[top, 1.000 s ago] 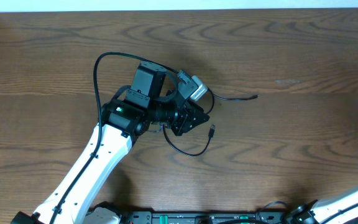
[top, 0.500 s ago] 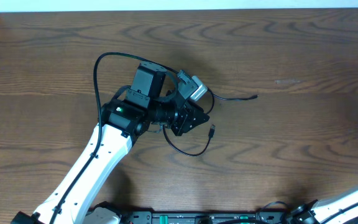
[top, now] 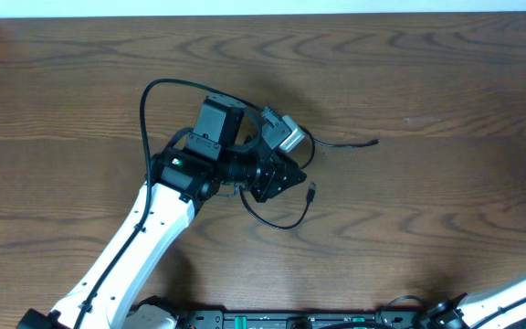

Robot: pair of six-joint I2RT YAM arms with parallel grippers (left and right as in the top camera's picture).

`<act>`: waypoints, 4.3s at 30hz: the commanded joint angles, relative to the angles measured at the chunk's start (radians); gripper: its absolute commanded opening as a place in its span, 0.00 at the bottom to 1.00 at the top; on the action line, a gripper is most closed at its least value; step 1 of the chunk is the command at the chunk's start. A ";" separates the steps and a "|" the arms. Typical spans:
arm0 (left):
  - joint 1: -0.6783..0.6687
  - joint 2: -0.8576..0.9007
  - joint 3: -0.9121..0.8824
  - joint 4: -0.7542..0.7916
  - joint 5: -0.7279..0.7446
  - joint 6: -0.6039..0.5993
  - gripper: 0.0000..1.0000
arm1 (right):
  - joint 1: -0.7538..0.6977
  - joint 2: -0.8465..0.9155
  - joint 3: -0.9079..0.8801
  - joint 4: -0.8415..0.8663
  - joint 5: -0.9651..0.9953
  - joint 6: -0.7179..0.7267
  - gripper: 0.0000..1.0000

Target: Untangle cables

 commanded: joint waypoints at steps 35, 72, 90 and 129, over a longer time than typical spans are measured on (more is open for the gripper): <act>0.002 0.005 -0.007 0.081 -0.589 -0.355 0.30 | 0.384 -0.227 0.016 -0.127 -0.957 -0.304 0.99; 0.003 0.328 -0.009 -0.107 -0.792 -0.757 0.30 | 0.930 -0.227 0.014 -0.325 -0.257 0.249 0.99; 0.023 0.394 -0.009 -0.106 -0.720 -0.758 0.35 | 0.896 -0.227 0.014 -0.325 -0.257 0.248 0.99; 0.035 0.426 -0.008 0.031 -0.424 -0.596 0.24 | 0.883 -0.272 0.014 -0.313 -0.257 0.214 0.99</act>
